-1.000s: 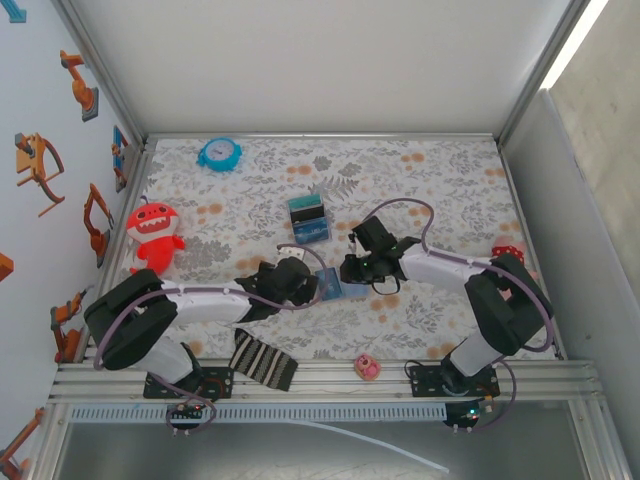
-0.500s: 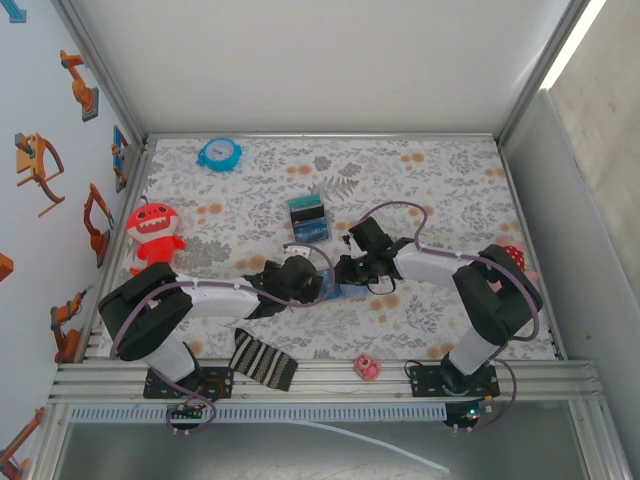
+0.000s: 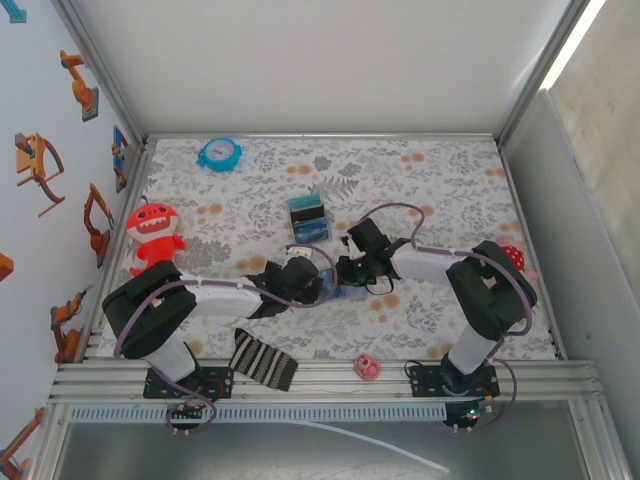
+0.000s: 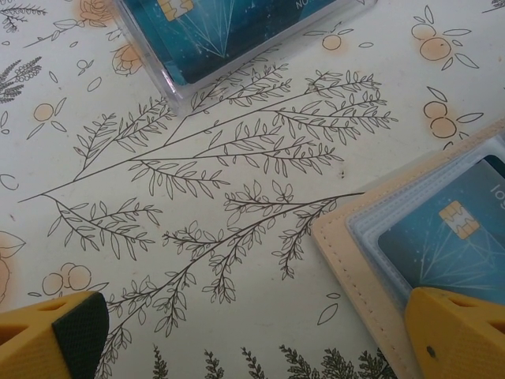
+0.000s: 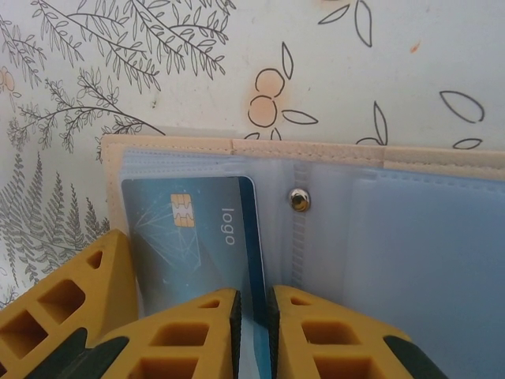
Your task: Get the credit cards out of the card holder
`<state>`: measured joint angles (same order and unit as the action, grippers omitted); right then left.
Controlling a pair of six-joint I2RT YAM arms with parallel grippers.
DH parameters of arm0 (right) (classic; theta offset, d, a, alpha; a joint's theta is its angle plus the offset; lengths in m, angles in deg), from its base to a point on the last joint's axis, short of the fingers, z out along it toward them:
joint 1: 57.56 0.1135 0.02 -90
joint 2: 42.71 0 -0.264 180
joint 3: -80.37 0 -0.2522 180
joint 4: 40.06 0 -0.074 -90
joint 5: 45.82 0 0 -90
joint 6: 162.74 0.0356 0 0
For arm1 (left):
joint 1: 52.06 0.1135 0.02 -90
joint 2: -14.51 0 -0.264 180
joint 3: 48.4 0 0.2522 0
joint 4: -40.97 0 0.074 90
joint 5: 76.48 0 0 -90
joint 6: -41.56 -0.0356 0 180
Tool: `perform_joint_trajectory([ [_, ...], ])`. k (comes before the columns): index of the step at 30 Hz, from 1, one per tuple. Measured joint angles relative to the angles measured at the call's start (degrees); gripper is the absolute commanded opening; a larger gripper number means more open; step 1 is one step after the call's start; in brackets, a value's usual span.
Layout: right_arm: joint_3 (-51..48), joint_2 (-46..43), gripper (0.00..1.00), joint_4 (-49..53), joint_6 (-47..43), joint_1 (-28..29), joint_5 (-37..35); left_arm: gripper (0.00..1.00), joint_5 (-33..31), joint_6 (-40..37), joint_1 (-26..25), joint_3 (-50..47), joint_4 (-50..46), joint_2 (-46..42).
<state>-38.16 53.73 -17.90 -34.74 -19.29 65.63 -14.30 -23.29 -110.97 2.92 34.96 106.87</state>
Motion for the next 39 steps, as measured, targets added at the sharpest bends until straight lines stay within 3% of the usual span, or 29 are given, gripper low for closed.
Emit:
perform_joint_trajectory([
  [7,-0.61,0.0,0.2,-0.81,1.27,-0.33,0.22,0.97,-0.74,-0.07,0.0,0.46,-1.09,0.2],
  [13,-2.19,0.0,0.16,-4.22,2.84,-0.72,2.54,0.97,-1.4,-0.42,0.0,1.01,-2.21,0.52],
  [26,-12.17,-0.04,0.07,-24.3,11.85,-5.09,12.68,0.97,-2.89,-0.42,0.0,1.88,-4.0,0.81],
  [39,-13.09,-0.04,0.0,-27.15,13.18,-5.97,13.68,0.97,-3.45,-0.39,0.0,2.91,-5.49,1.29],
])
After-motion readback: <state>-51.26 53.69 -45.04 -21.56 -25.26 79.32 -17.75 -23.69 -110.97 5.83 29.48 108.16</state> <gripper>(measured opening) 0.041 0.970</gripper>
